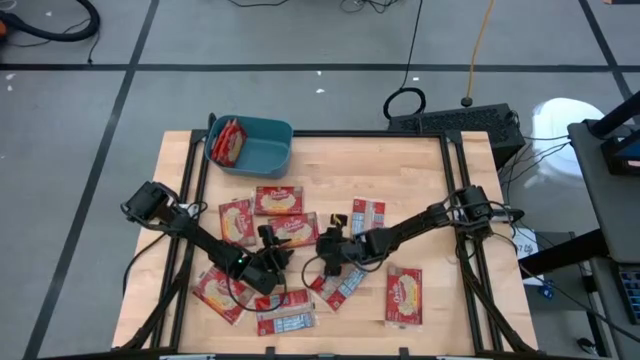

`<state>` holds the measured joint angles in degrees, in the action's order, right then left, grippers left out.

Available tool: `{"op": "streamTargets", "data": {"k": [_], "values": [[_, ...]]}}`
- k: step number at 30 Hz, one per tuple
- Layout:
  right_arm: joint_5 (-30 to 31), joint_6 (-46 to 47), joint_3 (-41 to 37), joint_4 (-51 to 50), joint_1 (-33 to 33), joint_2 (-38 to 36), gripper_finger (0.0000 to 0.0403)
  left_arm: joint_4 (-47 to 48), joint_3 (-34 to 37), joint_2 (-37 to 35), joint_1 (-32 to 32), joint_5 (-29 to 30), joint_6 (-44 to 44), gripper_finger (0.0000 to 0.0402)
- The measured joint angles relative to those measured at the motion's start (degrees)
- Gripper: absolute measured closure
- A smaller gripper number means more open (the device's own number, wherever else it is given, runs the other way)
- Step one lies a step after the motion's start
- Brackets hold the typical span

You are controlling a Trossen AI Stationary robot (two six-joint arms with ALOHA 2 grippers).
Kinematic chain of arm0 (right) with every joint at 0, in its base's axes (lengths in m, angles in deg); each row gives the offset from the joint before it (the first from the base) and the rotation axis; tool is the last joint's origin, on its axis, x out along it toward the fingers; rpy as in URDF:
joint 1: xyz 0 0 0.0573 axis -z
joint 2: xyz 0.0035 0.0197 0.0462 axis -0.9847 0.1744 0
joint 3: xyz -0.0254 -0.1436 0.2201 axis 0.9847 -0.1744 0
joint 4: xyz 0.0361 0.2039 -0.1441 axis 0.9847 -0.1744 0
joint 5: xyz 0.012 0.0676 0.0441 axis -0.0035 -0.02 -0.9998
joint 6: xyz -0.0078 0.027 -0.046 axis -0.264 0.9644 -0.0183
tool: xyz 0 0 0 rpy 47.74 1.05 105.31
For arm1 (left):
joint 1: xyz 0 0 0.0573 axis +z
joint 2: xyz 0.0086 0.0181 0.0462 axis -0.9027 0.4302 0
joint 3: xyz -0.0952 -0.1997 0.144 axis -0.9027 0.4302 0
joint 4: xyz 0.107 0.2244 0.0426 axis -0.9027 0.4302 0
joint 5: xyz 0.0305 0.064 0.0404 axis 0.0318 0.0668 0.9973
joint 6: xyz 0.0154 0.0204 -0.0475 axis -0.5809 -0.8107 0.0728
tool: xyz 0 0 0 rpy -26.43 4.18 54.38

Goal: Sort popcorn bags into baskets
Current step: Put the red popcorn bag into the blue bin

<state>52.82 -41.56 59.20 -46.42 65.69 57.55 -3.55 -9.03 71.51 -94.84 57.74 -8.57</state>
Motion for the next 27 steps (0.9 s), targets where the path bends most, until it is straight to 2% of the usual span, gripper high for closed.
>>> {"op": "streamTargets", "data": {"k": [5, 10, 14, 19, 23, 27], "values": [[-3.69, 3.94, 0.00, -0.46, 1.75, 0.00, 0.0208, -0.44, 0.09, 0.04, 0.04, -0.15, -0.14, 0.0231], [-7.06, 5.53, 0.10, -0.28, 3.53, 1.74, 0.0207, -0.85, 0.13, 0.07, 0.13, -0.26, -0.51, 0.0231], [-6.30, 6.04, 0.27, 2.69, 4.11, 4.44, 0.0252, -0.96, 0.13, 0.07, 0.31, -0.63, -0.53, 0.0231], [-6.27, 5.59, 0.26, 5.36, 3.94, 5.57, 0.0379, -1.09, 0.13, 0.07, 0.31, -0.74, -0.58, 0.0231], [-6.39, 6.09, 0.05, 8.56, 3.97, 5.31, 0.0391, -1.21, -0.74, -0.55, -0.61, -0.03, -2.78, 0.0231], [-7.05, 6.90, -0.09, 10.15, 3.66, 4.44, 0.0401, -0.48, -2.32, -1.08, -2.43, 3.90, -6.65, 0.0231]]}}
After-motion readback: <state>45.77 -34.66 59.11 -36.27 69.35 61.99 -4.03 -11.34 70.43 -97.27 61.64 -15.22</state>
